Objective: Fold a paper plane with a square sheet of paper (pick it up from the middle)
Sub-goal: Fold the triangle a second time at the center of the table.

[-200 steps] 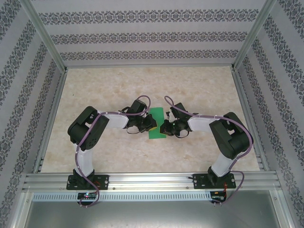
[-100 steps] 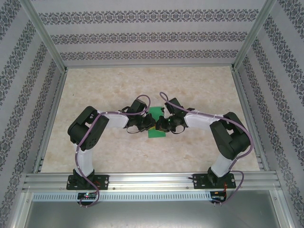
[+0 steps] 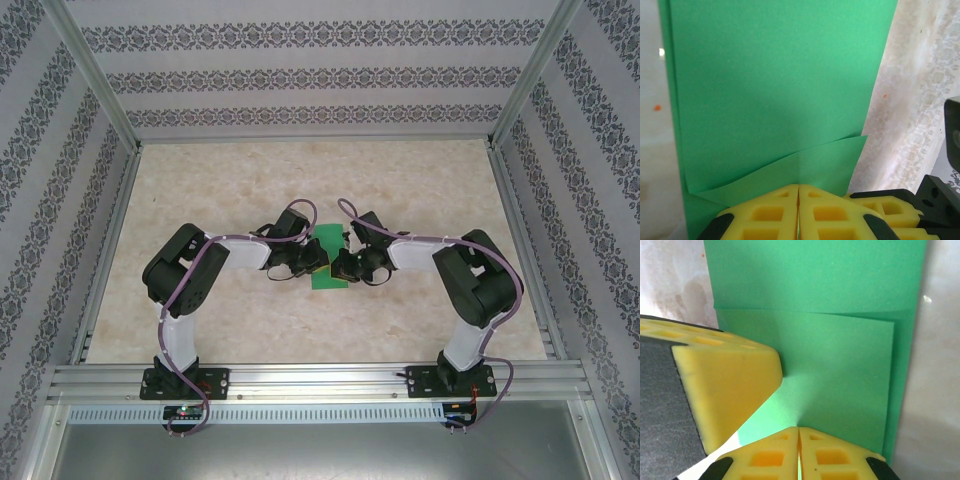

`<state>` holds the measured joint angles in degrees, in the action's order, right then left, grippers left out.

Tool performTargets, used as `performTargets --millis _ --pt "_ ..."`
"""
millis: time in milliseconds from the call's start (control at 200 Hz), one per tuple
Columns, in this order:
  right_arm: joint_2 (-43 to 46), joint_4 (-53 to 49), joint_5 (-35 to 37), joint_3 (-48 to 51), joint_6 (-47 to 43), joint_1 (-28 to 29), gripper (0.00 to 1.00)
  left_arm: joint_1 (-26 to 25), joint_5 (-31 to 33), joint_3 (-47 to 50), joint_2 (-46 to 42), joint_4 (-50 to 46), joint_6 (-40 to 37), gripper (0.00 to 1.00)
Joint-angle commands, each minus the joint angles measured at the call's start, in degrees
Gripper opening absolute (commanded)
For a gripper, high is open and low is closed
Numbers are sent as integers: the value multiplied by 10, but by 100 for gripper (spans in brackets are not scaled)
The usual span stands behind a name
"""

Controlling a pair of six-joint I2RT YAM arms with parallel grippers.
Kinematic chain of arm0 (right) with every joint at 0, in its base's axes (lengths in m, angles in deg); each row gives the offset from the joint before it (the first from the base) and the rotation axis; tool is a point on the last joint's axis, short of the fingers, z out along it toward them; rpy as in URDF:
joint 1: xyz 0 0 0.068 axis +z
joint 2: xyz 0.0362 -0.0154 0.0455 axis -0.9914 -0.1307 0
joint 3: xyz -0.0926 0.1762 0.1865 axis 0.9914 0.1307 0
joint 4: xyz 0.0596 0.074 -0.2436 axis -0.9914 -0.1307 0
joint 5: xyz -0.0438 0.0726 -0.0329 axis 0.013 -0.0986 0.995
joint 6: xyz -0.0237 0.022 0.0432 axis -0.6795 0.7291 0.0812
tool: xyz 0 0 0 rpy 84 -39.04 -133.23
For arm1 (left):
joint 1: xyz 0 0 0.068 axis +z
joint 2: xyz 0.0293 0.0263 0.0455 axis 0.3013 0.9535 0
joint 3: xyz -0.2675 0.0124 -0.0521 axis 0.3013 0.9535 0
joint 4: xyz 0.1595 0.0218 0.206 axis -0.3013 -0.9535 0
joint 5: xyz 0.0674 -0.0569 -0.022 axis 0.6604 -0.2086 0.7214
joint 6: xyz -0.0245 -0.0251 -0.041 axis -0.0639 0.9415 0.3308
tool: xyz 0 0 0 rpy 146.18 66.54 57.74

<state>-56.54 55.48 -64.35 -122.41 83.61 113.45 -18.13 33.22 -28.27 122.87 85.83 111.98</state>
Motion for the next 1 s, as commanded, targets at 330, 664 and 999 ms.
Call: performTargets --millis 330,664,999 --pt "66 -35 -13 118 -21 -27 12 -1 60 -5 5 -82 -15 9" --pt "152 -31 -23 114 -5 -48 16 -1 24 -5 -14 -51 -28 11" --pt "180 -35 61 74 -10 -47 36 -2 10 -47 -73 -70 -45 18"
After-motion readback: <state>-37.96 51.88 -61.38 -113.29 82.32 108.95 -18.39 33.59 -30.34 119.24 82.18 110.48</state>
